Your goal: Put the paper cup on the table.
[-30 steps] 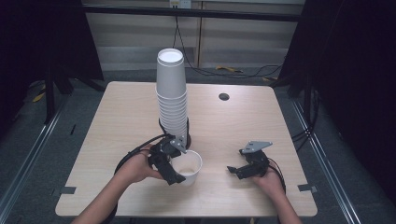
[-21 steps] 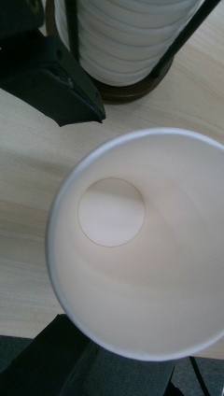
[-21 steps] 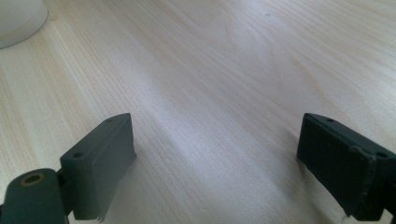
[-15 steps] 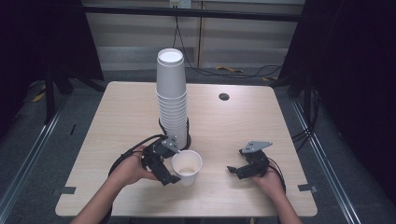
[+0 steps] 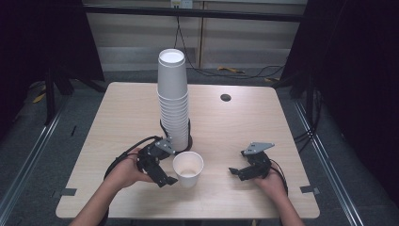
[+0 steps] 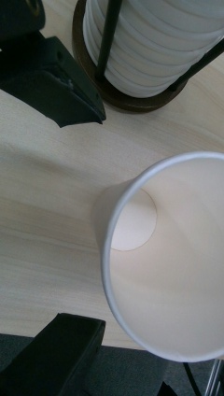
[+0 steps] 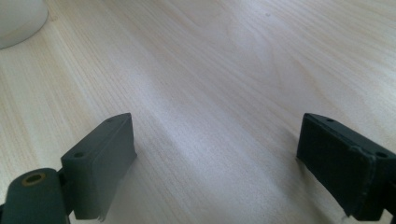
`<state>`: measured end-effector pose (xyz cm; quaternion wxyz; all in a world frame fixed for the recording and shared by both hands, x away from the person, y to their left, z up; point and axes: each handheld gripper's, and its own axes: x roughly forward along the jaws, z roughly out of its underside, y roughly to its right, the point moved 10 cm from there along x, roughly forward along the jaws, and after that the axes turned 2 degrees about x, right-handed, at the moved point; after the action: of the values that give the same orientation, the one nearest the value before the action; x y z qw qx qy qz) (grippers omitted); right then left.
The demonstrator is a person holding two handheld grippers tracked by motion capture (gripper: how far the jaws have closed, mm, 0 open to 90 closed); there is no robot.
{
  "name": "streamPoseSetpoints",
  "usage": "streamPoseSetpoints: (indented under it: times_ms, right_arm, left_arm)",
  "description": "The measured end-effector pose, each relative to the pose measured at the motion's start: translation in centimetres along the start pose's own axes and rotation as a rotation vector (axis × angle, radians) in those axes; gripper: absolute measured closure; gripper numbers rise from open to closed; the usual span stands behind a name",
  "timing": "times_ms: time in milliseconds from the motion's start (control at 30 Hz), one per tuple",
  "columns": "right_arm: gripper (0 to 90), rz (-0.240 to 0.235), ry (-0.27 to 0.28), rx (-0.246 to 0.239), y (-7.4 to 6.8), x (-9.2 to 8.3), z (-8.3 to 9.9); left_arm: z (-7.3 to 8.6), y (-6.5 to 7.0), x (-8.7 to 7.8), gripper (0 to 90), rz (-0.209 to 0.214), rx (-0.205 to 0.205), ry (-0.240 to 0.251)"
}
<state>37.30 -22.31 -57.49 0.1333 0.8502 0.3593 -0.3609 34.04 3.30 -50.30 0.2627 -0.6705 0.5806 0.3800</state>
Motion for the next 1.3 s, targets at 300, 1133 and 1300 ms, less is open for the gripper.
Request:
streamPoseSetpoints:
  times_ms: [300, 1133, 1300]
  right_arm:
    - [10.8, 0.0, 0.0, 0.0, 0.0, 0.0, 0.0]
    - [10.8, 0.0, 0.0, 0.0, 0.0, 0.0, 0.0]
    - [10.8, 0.0, 0.0, 0.0, 0.0, 0.0, 0.0]
  left_arm:
    - [1.0, -0.5, -0.2, 2.9, -0.009, -0.025, 0.032]
    - [5.6, -2.2, -0.3, 12.4, -0.053, -0.122, 0.039]
    - [6.5, -2.6, -0.4, 14.8, -0.062, -0.131, 0.044]
